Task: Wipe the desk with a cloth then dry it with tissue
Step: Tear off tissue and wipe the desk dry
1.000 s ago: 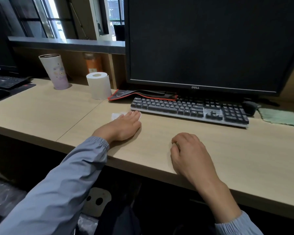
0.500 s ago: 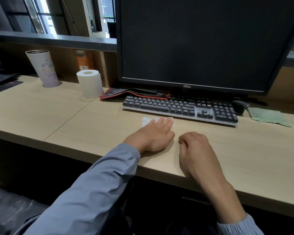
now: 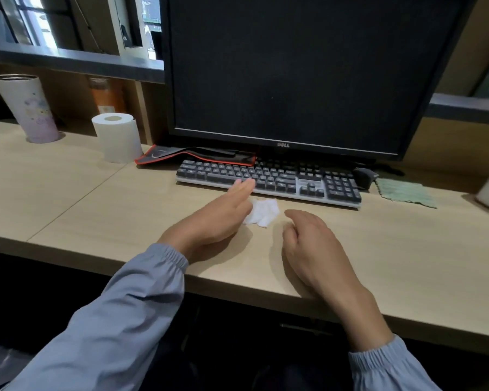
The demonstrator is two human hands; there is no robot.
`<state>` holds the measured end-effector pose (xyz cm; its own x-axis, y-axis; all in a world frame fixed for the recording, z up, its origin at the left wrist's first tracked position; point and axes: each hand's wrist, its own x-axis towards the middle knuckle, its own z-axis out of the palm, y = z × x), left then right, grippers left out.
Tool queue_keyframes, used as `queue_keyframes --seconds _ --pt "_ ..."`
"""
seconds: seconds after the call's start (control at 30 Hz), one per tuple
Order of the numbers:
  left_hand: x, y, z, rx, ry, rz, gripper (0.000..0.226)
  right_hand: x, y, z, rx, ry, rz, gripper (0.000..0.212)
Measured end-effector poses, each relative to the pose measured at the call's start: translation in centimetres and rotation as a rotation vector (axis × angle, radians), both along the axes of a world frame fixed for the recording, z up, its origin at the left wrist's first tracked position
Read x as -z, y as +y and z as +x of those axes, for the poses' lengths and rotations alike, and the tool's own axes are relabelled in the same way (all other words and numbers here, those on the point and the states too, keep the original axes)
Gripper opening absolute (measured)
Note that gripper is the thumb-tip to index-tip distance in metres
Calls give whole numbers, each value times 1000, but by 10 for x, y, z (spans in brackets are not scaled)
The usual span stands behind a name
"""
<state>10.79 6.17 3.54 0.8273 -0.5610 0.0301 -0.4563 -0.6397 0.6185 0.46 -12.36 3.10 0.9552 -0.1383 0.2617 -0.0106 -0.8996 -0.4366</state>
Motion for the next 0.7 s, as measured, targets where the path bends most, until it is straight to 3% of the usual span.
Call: queue_keyframes --seconds 0.07,0.2,0.33,0.5,0.7 --pt "4 25 3 -69 -43 84 56 -5 8 6 -98 3 2 32" --pt "17 63 -8 -181 -100 247 48 -5 29 37 -260 297 -145 62" --pt "33 78 -15 -241 -205 282 52 2 50 64 -325 460 -242 70" --pt "38 80 -19 -383 -253 131 41 10 71 80 -313 480 -298 79" --pt "38 84 -18 -410 -248 156 32 10 75 77 -390 441 -297 75"
